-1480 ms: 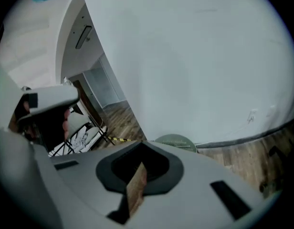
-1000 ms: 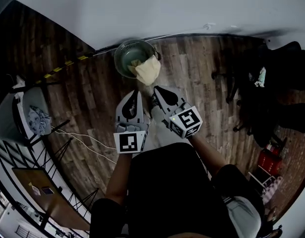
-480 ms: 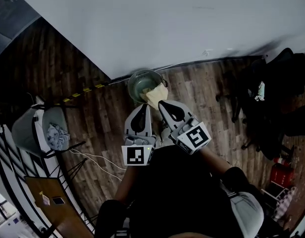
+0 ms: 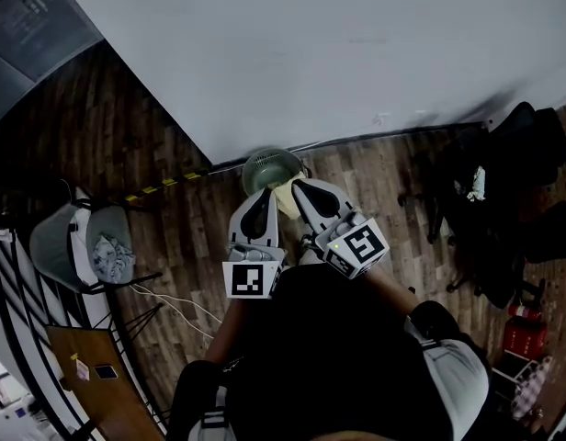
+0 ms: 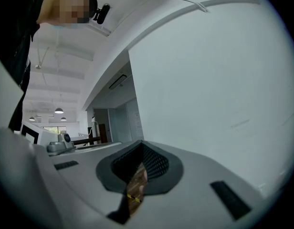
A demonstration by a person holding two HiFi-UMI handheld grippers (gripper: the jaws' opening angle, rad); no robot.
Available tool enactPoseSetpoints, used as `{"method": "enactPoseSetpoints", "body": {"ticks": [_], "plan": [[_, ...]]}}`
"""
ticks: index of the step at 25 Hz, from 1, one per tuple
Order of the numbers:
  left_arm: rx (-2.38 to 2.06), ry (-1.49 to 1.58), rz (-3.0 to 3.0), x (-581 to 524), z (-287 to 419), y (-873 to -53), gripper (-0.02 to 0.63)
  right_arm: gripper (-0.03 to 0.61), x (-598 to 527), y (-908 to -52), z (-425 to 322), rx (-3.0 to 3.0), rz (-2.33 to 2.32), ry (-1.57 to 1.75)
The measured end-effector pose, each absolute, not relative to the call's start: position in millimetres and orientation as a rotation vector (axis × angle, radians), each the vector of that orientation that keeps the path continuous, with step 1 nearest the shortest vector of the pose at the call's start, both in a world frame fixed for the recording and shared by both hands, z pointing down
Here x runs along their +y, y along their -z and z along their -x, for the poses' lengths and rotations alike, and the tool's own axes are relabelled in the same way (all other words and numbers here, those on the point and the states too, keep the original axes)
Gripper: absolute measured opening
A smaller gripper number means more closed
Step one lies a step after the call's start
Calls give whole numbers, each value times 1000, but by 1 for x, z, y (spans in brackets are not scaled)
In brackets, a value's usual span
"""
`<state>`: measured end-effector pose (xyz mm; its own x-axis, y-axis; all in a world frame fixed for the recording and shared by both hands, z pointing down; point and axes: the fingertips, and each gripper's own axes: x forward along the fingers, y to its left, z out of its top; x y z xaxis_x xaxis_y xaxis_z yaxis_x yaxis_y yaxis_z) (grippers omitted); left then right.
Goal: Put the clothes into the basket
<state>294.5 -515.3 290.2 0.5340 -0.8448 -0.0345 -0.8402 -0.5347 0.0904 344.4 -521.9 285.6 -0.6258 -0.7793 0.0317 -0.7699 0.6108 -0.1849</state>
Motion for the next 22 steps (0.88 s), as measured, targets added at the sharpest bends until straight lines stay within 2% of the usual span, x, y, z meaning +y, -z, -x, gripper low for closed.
{"method": "enactPoseSetpoints", "body": {"ticks": [22], "plan": [[-1477,151,-2743,-500,-280,-282,14,8,-509,-265,-332,2727,1338,199]]}}
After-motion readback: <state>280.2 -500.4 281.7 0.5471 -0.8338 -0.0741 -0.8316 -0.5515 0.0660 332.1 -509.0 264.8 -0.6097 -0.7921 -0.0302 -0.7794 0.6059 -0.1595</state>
